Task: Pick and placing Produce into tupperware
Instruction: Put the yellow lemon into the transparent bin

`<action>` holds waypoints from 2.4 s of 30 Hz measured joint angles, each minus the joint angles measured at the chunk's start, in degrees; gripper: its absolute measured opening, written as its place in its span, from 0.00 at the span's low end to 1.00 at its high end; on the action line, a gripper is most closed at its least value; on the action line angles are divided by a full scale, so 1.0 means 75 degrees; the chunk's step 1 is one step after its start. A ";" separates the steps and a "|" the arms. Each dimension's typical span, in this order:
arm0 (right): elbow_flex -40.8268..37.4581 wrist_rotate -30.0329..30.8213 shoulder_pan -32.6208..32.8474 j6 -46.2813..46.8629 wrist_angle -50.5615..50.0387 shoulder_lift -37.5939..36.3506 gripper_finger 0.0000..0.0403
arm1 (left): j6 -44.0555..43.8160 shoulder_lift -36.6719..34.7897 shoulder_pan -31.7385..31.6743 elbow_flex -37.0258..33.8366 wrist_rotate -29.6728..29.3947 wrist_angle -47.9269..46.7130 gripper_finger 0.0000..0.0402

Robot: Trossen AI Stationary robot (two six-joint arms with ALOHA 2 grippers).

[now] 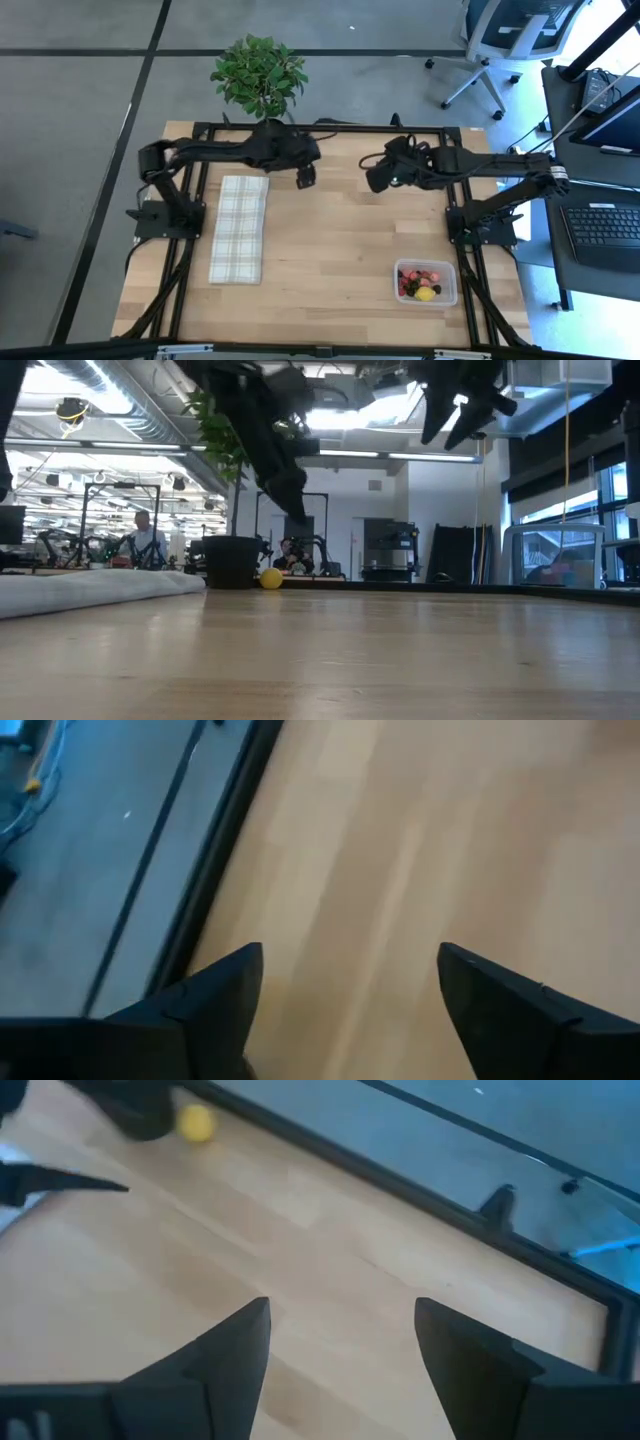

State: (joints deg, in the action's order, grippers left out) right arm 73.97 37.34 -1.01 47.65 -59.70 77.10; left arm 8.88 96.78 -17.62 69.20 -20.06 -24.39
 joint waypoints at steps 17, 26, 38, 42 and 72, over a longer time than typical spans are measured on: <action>-0.1274 -0.0208 -0.0823 -0.0632 0.0355 -0.1652 0.62 | 0.0462 0.3340 -0.0330 0.5143 -0.1035 -0.4231 0.76; -0.1299 -0.0546 -0.0823 -0.0997 0.0968 -0.1687 0.62 | 0.1126 0.4275 -0.0997 0.6238 -0.0411 -0.6065 0.77; -0.1300 -0.1008 -0.0852 -0.1182 0.1436 -0.1687 0.62 | 0.3654 0.4426 -0.1689 0.6247 -0.0915 -0.6114 0.77; -0.1299 -0.1011 -0.0852 -0.0984 0.1436 -0.1687 0.62 | 0.4281 0.4426 -0.1866 0.6247 -0.0664 -0.6102 0.76; -0.1299 -0.1011 -0.0846 -0.1419 0.1629 -0.1687 0.62 | 0.5786 0.5162 -0.2251 0.6168 -0.0051 -0.5663 0.76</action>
State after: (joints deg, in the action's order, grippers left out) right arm 64.23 29.76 -7.35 37.00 -47.48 64.45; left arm 52.27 135.49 -34.50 115.46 -20.44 -66.86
